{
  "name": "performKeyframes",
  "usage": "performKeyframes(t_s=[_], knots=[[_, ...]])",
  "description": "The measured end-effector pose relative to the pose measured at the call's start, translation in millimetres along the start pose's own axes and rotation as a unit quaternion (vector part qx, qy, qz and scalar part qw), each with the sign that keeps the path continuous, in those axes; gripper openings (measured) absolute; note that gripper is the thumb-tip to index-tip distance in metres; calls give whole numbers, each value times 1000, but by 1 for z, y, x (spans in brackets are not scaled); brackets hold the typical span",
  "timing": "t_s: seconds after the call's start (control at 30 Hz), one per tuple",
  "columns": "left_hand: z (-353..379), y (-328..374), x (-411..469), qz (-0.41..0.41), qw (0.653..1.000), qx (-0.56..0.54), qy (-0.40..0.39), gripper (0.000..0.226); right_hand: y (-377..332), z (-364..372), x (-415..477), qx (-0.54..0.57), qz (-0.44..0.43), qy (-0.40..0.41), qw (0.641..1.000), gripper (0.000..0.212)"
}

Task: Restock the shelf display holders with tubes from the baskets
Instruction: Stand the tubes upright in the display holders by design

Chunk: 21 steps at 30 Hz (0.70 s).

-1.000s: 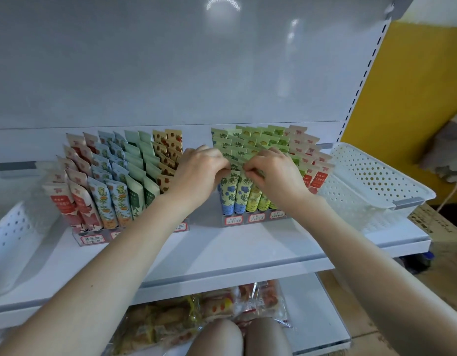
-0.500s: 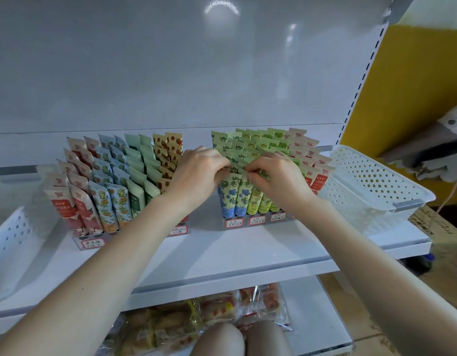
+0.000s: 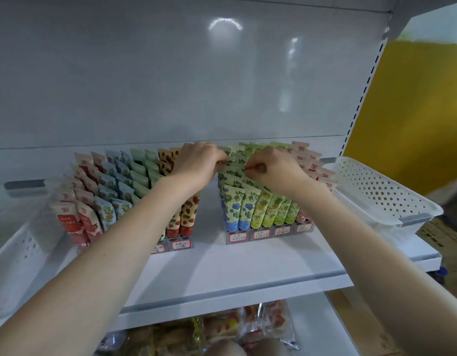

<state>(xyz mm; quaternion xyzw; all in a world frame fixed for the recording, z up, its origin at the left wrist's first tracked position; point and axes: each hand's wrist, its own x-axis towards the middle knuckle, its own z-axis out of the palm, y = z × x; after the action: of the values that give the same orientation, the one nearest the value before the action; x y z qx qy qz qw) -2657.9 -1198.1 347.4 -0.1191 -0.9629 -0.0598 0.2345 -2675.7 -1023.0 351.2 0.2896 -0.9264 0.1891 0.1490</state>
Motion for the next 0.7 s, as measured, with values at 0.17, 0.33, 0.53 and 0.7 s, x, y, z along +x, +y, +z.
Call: performKeyframes(t_s=[0.17,0.33,0.53,0.7], knots=[[2,2,3,-4,1000,-15,0,16,0,2,2,-32,-21,-8,999,19],[3,1,2,6,999,-32,7,17,0,6,1,-36,-33,6,999,20],[3,-4,1,-8,998,-62,20,19,1,-1,3,-3,-5,3,1000,17],[2,-17,5,-40,995,-60,66,21,3,0,14,-14,27,6,999,18]])
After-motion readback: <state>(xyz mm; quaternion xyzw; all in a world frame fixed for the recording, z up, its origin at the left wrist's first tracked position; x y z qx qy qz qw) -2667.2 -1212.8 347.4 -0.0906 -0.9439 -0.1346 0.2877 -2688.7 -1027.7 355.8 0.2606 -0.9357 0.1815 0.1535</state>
